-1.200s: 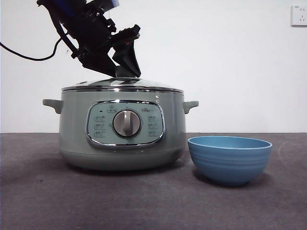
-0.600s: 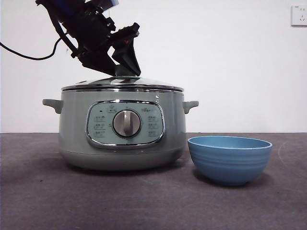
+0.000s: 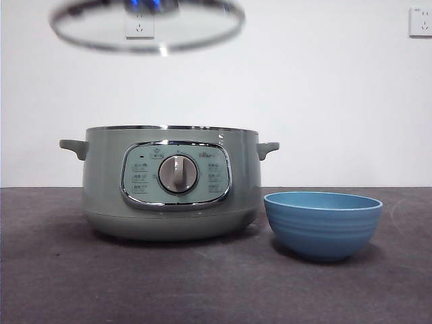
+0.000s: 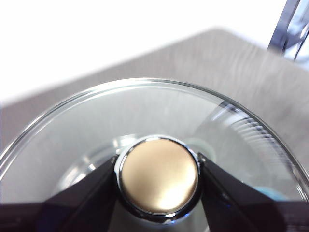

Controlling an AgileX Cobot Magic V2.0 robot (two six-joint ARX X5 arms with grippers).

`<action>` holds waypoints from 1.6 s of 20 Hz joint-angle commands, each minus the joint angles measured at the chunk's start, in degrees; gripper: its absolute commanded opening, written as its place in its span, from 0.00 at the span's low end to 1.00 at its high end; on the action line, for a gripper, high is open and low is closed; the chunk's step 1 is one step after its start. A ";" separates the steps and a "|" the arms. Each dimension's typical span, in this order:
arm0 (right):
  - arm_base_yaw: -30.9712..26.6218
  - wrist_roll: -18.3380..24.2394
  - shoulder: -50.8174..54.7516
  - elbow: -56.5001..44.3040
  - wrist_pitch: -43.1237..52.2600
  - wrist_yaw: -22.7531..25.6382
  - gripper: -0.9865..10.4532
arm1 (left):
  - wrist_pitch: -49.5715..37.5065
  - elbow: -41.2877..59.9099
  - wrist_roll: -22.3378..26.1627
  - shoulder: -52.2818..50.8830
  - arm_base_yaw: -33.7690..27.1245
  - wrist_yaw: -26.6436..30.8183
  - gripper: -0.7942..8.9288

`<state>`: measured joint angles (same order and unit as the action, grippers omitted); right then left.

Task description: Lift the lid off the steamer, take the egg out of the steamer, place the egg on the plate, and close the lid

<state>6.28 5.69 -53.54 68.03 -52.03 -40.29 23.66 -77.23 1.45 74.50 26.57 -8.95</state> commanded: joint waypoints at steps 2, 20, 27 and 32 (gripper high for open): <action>2.43 -3.72 -2.60 0.13 3.08 0.24 0.56 | 1.95 -1.27 -0.37 -9.51 -0.02 1.64 0.07; 31.15 -11.65 -38.27 11.91 26.99 26.18 0.56 | 27.12 -1.27 -0.13 -34.69 -0.02 11.96 0.07; 33.57 -9.73 -56.98 29.86 22.29 33.09 0.55 | 28.92 -1.27 0.04 -35.43 -0.02 11.87 0.07; 33.55 -7.87 -62.36 31.19 22.36 36.72 0.55 | 29.11 -1.27 0.15 -35.43 -0.02 11.85 0.07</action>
<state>39.72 -3.01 -115.11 99.11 -29.82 -3.77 55.40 -77.58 1.48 39.68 26.57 2.90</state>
